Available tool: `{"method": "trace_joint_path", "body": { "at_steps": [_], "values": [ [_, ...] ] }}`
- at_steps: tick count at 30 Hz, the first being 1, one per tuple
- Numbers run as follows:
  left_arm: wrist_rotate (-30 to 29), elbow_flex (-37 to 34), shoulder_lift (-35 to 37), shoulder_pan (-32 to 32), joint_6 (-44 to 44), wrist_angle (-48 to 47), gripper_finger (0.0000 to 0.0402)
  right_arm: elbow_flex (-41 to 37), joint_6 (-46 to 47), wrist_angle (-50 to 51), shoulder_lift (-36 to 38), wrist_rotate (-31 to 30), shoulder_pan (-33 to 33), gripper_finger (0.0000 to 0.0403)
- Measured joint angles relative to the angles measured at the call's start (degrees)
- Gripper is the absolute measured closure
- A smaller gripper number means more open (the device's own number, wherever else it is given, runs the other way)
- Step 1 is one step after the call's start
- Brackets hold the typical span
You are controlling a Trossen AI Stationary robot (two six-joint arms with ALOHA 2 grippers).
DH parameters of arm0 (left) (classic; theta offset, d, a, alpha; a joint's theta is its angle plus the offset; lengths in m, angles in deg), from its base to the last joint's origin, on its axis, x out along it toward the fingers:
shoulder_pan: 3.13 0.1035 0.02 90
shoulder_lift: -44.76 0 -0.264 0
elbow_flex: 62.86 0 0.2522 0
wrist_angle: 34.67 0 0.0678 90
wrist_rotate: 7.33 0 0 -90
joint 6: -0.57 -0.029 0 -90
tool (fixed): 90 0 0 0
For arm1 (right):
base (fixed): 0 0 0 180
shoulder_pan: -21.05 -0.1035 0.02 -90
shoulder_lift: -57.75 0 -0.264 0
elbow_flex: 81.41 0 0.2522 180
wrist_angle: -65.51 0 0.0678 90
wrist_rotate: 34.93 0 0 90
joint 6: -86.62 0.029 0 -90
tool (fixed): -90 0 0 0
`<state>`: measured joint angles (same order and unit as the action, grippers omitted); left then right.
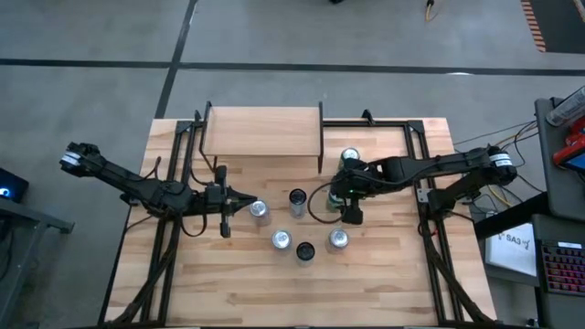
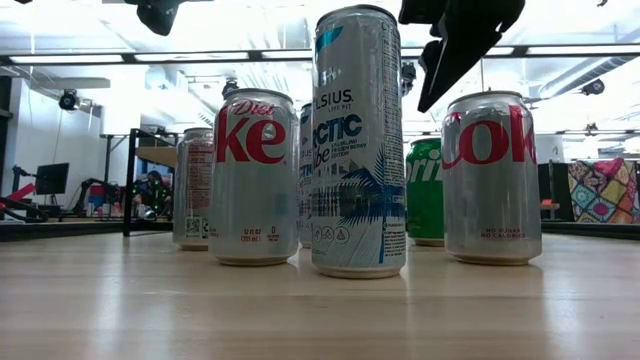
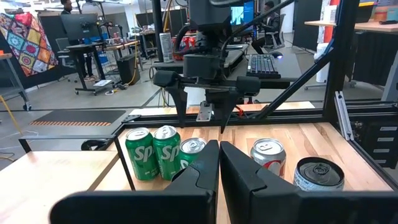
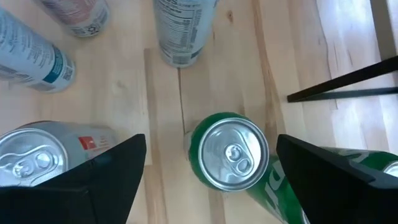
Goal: Place canned beverage on shelf
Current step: Put the bottom green soda can on the shelf
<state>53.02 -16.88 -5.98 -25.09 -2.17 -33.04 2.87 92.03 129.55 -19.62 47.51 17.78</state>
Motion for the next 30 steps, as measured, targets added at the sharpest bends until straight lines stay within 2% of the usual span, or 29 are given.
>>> {"method": "trace_joint_path", "body": {
  "at_steps": [13,30],
  "values": [
    [0.0,0.0,0.0,0.0,0.0,0.0,0.0402,0.0,0.6,1.0,-4.5,0.3,2.5,0.0062],
    [0.0,0.0,0.0,0.0,0.0,0.0,0.0402,-0.1,1.1,1.6,-5.8,-0.2,3.0,0.0065]
  ]
}}
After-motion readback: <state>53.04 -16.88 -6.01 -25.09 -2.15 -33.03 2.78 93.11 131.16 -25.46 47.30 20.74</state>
